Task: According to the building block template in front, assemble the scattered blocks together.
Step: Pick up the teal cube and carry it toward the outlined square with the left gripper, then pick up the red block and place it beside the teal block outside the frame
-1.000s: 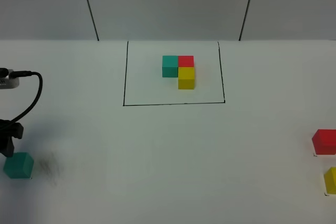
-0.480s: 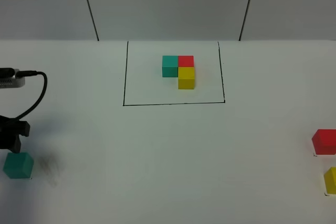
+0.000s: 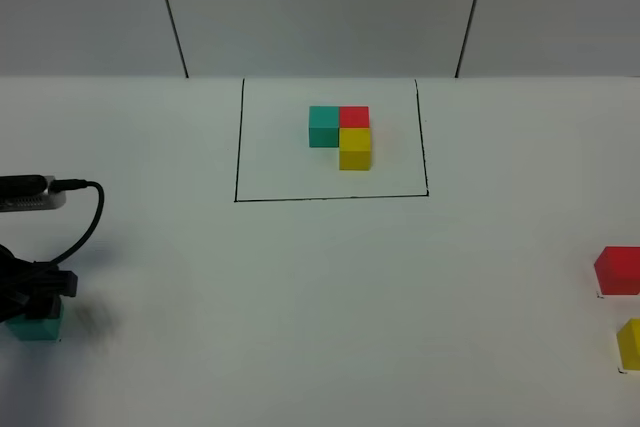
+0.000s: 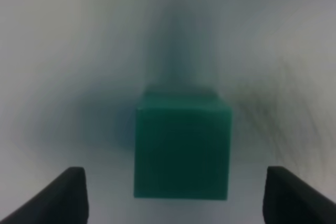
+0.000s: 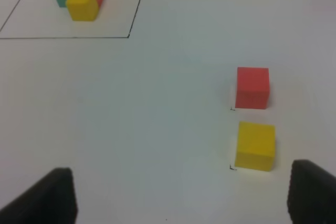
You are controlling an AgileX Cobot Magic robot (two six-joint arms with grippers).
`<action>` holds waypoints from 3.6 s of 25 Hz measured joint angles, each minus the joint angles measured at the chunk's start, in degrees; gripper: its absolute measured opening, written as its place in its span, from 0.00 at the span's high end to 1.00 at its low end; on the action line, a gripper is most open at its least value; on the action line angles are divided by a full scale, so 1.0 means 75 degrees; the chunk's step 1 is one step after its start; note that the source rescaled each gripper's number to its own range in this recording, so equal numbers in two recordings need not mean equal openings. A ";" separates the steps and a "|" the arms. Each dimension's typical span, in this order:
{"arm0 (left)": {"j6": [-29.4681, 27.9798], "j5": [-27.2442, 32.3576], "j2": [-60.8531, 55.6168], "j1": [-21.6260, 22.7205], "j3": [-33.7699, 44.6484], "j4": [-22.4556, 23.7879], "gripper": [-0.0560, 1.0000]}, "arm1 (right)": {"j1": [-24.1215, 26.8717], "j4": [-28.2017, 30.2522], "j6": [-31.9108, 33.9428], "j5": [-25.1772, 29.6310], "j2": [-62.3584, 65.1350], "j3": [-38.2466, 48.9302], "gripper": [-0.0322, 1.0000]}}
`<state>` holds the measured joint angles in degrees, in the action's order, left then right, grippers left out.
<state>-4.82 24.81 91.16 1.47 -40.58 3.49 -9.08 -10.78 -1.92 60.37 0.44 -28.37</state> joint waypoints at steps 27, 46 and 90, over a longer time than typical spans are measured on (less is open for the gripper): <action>0.3723 0.0072 0.1330 -0.1446 -0.1524 0.0133 0.94 | 0.0000 -0.0003 0.0000 0.0000 0.0000 0.0000 0.34; 0.8226 0.2237 0.3937 -0.4813 -0.6879 -0.1870 0.94 | 0.0000 -0.0003 0.0000 0.0000 0.0000 0.0000 0.34; 0.5145 0.4909 0.3383 -0.5183 -0.8748 -0.0042 0.06 | 0.0000 -0.0003 0.0000 0.0000 0.0000 0.0000 0.34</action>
<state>33.77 61.63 116.53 -37.41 -106.19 3.18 -9.08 -10.80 -1.92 60.37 0.44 -28.37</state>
